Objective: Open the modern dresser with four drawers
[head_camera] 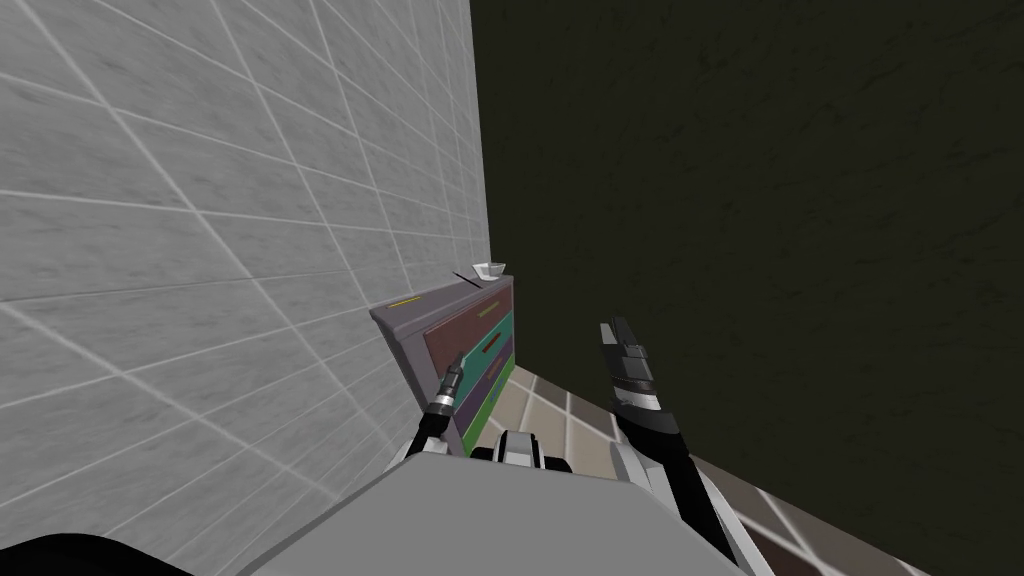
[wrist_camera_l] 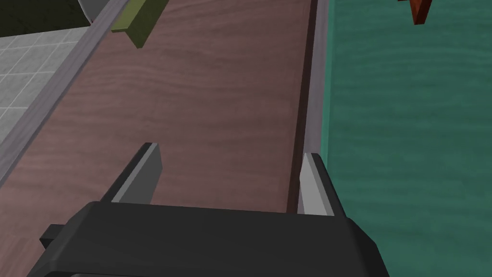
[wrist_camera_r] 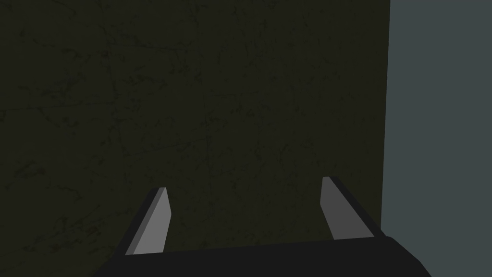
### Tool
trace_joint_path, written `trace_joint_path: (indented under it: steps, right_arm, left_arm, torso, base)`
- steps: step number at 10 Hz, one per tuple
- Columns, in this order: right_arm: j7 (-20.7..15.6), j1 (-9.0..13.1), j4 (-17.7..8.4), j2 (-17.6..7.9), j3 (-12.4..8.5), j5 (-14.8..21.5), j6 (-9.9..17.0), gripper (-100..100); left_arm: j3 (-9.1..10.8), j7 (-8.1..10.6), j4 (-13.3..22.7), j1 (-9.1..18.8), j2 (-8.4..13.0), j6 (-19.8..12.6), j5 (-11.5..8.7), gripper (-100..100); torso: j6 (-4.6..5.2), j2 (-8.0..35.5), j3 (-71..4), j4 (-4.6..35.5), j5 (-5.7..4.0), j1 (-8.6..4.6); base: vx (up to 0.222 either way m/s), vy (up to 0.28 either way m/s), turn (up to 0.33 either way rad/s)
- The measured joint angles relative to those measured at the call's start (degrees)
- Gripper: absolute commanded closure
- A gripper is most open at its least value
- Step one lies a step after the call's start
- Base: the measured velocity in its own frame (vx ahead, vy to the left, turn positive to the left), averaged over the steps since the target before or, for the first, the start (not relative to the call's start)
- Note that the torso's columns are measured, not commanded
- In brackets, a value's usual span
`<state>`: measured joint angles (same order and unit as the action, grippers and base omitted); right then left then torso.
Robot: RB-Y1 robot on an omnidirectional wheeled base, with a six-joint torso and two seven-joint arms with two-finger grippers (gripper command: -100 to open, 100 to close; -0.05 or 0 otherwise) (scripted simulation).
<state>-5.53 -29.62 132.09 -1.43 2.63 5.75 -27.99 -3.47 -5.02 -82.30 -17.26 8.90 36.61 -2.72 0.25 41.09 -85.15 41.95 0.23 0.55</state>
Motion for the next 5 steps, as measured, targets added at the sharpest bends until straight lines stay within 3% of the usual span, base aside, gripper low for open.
trace_joint_path:
  steps: [5]
  right_arm:
    - [0.0,0.0,0.0,0.0,0.0,0.0,0.0,0]
  left_arm:
    - [-0.42,0.89,5.91,1.56,-0.27,1.06,-0.17,-100]
  torso:
    - [-0.08,-0.15,-0.07,-0.01,0.0,0.13]
  base:
    - [0.05,-0.006,-0.028]
